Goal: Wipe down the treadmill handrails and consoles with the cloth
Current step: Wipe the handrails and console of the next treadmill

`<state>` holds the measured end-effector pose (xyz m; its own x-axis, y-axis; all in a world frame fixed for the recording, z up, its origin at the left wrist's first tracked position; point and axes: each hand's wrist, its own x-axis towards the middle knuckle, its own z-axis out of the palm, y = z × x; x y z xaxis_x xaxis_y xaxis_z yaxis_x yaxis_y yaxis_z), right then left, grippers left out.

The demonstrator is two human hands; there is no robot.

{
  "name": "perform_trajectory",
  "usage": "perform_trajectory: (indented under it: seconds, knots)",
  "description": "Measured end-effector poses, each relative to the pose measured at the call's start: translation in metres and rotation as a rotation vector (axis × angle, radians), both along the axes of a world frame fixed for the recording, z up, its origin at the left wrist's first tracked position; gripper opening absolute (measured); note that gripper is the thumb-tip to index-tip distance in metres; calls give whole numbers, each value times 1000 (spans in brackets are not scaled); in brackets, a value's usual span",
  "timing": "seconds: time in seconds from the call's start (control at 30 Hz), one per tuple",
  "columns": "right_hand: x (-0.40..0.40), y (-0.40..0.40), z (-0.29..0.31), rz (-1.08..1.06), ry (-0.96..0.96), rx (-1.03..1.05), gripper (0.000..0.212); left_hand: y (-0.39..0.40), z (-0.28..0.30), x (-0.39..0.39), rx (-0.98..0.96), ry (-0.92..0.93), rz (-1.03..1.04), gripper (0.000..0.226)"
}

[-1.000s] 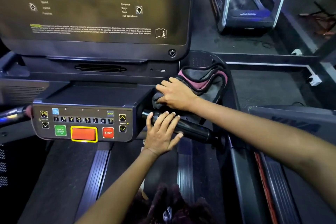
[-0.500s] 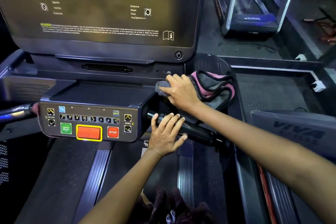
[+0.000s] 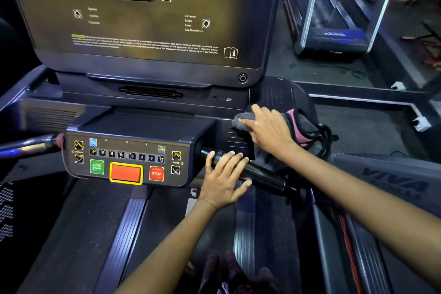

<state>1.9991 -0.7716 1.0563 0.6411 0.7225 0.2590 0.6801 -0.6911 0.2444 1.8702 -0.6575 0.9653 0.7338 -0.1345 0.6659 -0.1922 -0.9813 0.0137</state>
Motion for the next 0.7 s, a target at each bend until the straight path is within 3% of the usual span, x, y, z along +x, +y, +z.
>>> perform_trajectory:
  seconds: [0.2, 0.37, 0.6, 0.7]
  knots:
    - [1, 47, 0, 123, 13, -33, 35, 0, -1, 0, -21, -19, -10, 45]
    - [2, 39, 2, 93, -6, 95, 37, 3, -1, -1, 5, -9, -30, 46]
    - [-2, 1, -14, -114, -97, 301, 39, 4, -4, 0, 14, -14, -37, 46]
    - [-9, 3, -22, -278, -51, 334, 38, 3, -4, 0, 20, -28, -40, 46]
